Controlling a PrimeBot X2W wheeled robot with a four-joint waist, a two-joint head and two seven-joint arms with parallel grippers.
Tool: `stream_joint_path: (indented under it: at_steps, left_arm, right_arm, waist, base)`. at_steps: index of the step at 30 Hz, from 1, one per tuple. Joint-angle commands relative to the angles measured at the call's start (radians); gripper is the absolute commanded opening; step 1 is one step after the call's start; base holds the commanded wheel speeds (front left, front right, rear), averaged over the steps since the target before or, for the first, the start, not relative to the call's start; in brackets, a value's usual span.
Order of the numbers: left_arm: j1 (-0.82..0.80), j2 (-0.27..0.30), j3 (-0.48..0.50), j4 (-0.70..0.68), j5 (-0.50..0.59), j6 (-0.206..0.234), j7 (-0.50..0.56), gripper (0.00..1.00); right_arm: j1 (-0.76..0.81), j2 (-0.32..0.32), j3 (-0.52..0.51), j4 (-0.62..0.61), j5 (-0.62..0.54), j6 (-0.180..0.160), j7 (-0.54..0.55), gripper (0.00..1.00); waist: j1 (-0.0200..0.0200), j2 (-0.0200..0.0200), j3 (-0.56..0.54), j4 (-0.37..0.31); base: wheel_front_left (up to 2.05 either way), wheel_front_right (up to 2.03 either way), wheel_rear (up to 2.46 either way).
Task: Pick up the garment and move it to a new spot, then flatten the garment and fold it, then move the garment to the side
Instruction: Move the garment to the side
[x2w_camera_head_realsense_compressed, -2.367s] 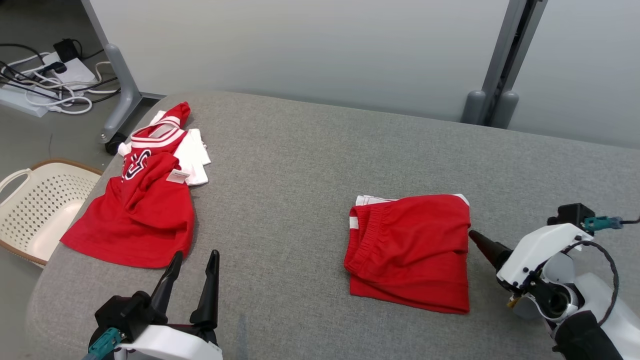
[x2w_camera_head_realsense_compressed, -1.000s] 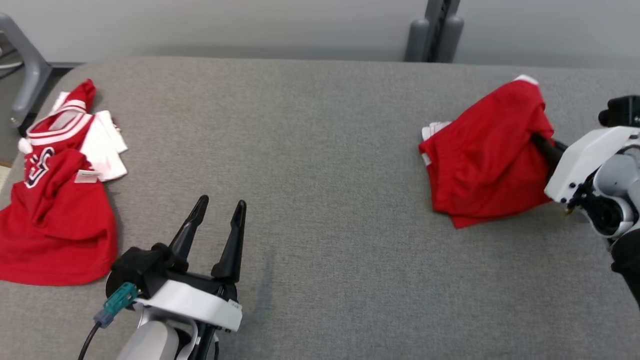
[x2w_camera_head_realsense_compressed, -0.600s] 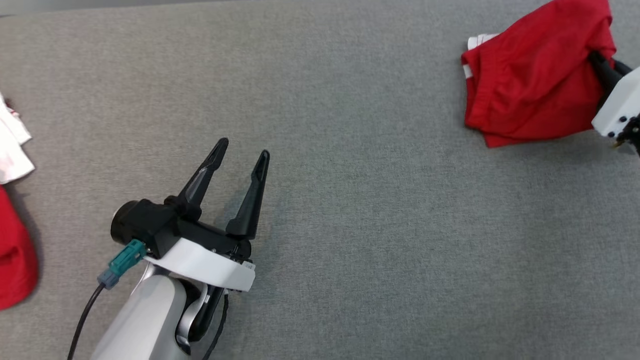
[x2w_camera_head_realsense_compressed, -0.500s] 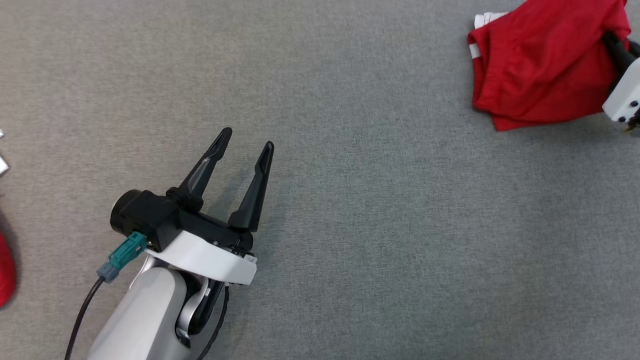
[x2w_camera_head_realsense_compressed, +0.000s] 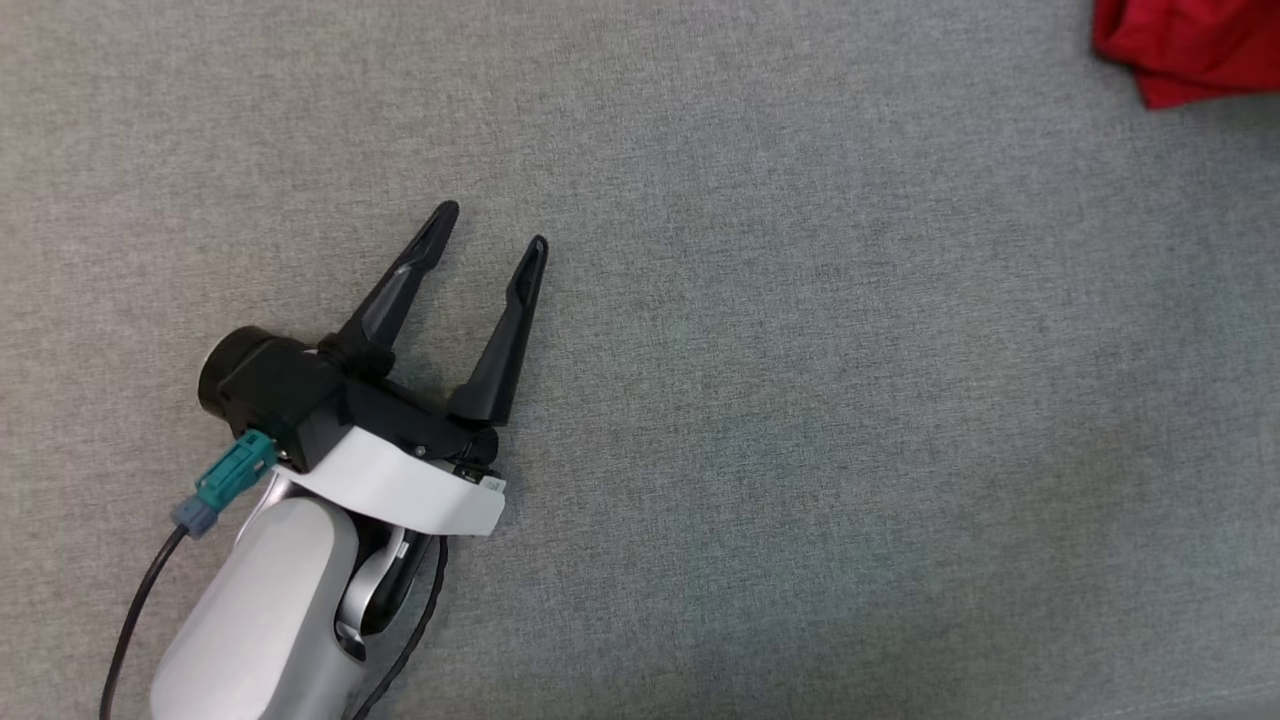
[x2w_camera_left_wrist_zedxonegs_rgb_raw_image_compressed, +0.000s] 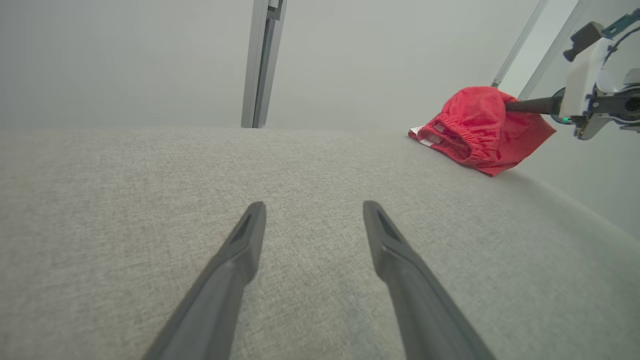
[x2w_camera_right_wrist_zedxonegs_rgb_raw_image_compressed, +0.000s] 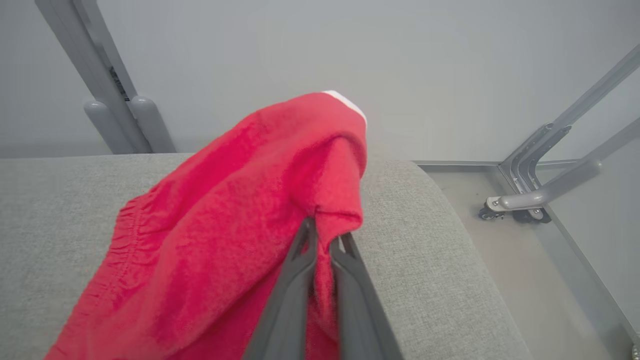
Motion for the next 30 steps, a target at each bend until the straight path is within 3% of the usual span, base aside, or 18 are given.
stream_joint_path:
  at_steps: [1,6,7,8,9,10,23,30]
  left_arm:
    - [-0.009,0.005,0.001,0.003,0.001,-0.002,-0.005,1.0]
    - [-0.019,0.008,-0.002,0.008,-0.001,-0.002,-0.003,1.0]
    - [-0.019,0.008,-0.003,0.009,-0.002,-0.001,-0.004,1.0]
    - [-0.019,0.008,-0.004,0.009,-0.002,-0.001,-0.003,1.0]
    - [-0.018,0.007,-0.005,0.011,-0.003,-0.002,-0.003,1.0]
    - [-0.016,0.006,-0.006,0.013,-0.005,-0.002,-0.004,1.0]
    - [0.013,-0.005,-0.003,0.051,-0.023,0.004,-0.022,1.0]
    - [0.078,-0.006,0.025,0.075,-0.043,0.023,-0.035,1.0]
  right_arm:
    - [-0.018,0.0,-0.001,0.011,-0.013,0.0,-0.006,0.0]
    - [-0.063,0.012,-0.013,0.071,-0.055,0.0,-0.032,0.0]
    - [-0.067,0.017,-0.016,0.083,-0.065,0.0,-0.034,0.11]
    - [-0.071,0.02,-0.018,0.092,-0.073,0.0,-0.037,0.35]
    - [-0.074,0.026,-0.021,0.101,-0.079,0.0,-0.04,0.8]
    - [-0.076,0.028,-0.024,0.109,-0.086,0.0,-0.04,1.0]
    - [-0.024,0.054,-0.054,0.136,-0.21,0.0,-0.119,1.0]
    - [0.046,0.109,-0.05,0.133,-0.237,0.0,-0.176,1.0]
  waist:
    - [0.0,0.0,0.01,-0.001]
    - [0.0,0.0,0.023,-0.001]
    - [0.0,0.0,0.025,0.0]
    - [0.0,0.0,0.025,0.0]
    - [0.0,0.0,0.025,0.001]
    - [0.0,0.0,0.024,0.002]
    - [0.0,0.0,-0.09,0.002]
    - [0.0,0.0,-0.24,0.004]
  base:
    - [0.0,0.0,0.0]
    - [0.0,0.0,0.0]
    - [0.0,0.0,0.0]
    - [0.0,0.0,0.0]
    - [0.0,0.0,0.0]
    - [0.0,0.0,0.0]
    - [0.0,0.0,0.0]
    - [0.0,0.0,0.0]
